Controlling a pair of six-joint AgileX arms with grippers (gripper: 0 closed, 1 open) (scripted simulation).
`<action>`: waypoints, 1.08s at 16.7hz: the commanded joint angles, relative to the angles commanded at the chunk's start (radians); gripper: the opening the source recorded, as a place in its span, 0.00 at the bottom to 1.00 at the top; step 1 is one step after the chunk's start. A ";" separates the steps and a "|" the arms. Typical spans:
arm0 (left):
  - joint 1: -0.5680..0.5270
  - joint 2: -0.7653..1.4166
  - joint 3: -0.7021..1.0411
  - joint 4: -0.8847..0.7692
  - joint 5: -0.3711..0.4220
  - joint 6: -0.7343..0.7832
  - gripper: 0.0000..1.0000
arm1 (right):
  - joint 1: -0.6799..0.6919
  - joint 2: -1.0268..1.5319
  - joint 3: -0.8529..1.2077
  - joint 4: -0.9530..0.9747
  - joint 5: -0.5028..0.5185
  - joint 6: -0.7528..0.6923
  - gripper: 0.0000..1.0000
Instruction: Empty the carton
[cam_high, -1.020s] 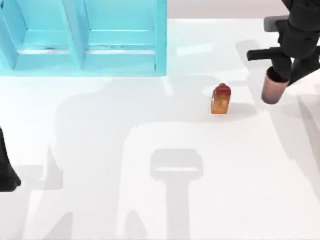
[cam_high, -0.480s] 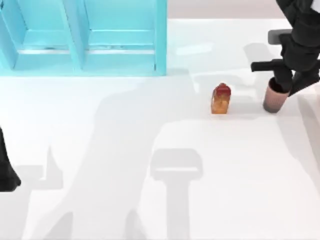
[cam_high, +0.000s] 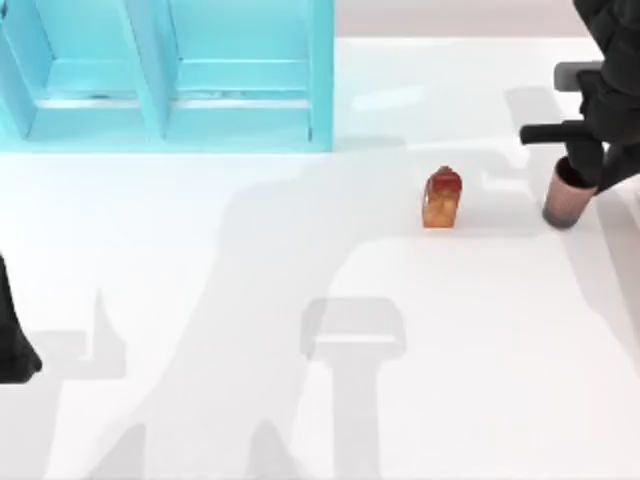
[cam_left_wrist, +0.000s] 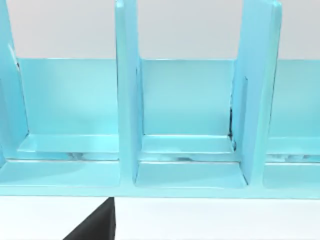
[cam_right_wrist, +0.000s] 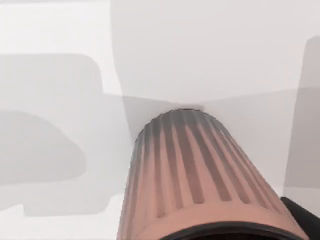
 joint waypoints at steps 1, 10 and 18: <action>0.000 0.000 0.000 0.000 0.000 0.000 1.00 | 0.000 0.000 0.000 0.000 0.000 0.000 0.23; 0.000 0.000 0.000 0.000 0.000 0.000 1.00 | 0.000 0.000 0.000 0.000 0.000 0.000 0.90; 0.000 0.000 0.000 0.000 0.000 0.000 1.00 | 0.000 0.000 0.000 0.000 0.000 0.000 1.00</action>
